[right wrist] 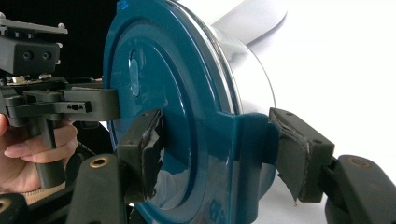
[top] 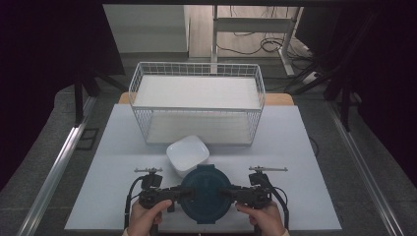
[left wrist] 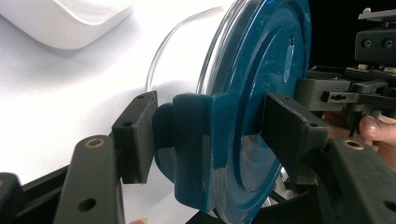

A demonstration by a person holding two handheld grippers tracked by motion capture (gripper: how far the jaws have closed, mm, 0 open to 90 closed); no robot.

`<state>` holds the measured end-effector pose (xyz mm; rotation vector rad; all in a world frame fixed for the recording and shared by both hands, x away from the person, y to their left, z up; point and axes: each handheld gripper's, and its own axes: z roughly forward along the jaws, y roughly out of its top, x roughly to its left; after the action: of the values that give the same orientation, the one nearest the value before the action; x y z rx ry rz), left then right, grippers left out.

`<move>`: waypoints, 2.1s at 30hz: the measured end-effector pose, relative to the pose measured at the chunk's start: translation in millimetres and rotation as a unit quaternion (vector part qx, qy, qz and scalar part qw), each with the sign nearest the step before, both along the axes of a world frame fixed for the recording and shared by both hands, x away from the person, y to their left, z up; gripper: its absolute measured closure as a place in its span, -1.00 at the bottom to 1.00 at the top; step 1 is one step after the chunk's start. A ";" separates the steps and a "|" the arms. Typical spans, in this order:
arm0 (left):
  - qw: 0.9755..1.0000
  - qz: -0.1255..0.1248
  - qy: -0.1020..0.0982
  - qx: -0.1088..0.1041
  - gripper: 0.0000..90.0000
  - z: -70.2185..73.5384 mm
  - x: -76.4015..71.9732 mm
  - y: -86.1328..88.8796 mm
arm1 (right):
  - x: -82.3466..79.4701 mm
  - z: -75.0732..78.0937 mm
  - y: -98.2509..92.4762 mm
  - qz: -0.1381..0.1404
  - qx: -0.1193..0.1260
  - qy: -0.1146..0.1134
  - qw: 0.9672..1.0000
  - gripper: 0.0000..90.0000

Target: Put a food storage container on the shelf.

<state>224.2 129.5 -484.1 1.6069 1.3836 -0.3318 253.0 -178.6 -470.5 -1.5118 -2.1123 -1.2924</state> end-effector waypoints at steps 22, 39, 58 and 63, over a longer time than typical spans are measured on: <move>1.000 -0.005 -0.013 0.001 -0.15 29.3 20.5 2.2 | 19.4 30.2 2.7 0.003 -0.006 -0.019 1.000 -0.18; 0.999 -0.004 -0.038 -0.003 -0.15 74.4 44.9 8.8 | 41.9 78.7 9.2 0.003 -0.008 -0.048 0.999 -0.18; 0.998 -0.001 -0.056 -0.002 -0.15 115.2 72.6 23.2 | 73.9 122.8 24.0 0.011 -0.010 -0.064 0.998 -0.18; 0.998 0.000 -0.061 -0.002 -0.15 126.9 76.4 26.4 | 78.3 133.9 27.3 0.014 -0.010 -0.068 0.998 -0.18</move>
<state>300.6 155.9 -357.2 1.5970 1.2890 -0.2335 331.3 -151.3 -336.6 -1.4357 -2.2277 -1.4045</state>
